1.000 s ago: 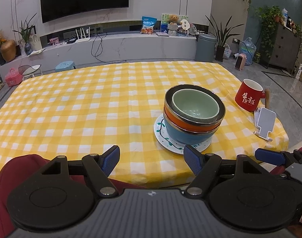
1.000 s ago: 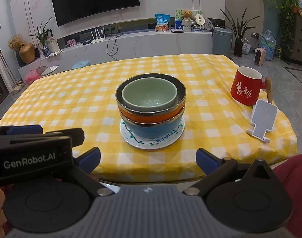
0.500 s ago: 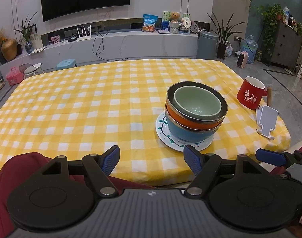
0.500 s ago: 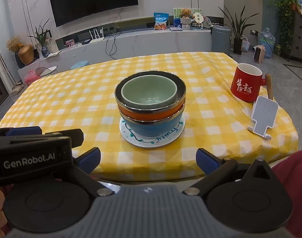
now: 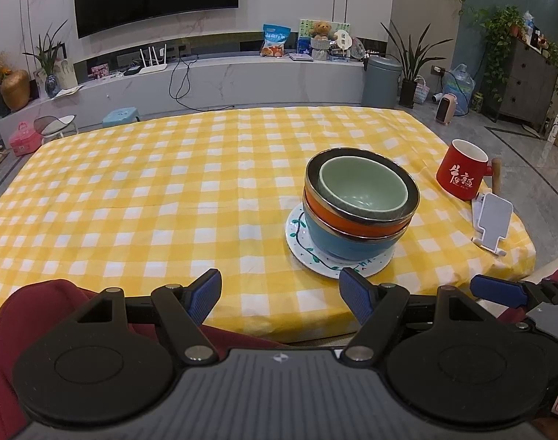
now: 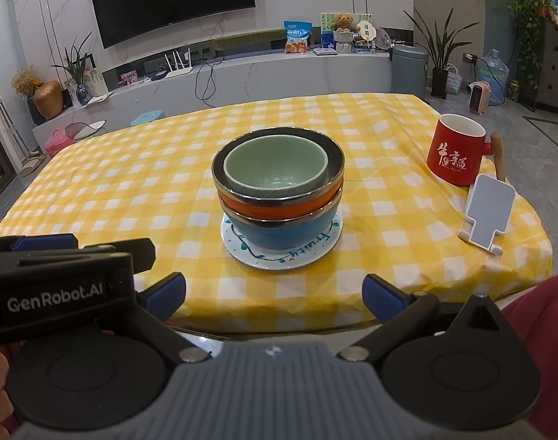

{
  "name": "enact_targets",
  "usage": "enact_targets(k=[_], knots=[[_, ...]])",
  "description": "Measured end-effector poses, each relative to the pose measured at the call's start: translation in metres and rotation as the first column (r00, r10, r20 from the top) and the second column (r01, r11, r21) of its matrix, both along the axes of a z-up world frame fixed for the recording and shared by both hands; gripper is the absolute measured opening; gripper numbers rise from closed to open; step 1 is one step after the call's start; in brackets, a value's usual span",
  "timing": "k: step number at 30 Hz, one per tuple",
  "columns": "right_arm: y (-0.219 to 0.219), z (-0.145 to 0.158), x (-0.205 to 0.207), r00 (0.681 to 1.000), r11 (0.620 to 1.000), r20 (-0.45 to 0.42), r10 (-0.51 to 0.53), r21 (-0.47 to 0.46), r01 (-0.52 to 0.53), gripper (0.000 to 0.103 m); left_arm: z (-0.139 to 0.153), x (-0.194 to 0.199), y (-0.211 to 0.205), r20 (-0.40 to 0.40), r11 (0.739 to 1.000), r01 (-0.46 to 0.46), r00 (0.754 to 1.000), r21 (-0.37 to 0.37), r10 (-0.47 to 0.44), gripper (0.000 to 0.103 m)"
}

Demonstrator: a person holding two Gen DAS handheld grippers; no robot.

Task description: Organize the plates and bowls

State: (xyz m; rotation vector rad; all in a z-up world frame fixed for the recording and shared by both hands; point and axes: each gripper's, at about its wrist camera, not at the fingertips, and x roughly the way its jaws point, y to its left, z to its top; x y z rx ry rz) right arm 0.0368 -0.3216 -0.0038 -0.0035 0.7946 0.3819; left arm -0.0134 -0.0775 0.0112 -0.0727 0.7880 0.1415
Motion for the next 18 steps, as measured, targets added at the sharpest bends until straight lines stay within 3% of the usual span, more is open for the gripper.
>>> enact_targets(k=[18], knots=[[-0.0003,-0.0028,0.0005,1.0,1.0,-0.009,0.0,-0.005,0.0,0.1,-0.0027,0.001,-0.0004,-0.014,1.0,-0.003,1.0,0.002,0.003,0.086]])
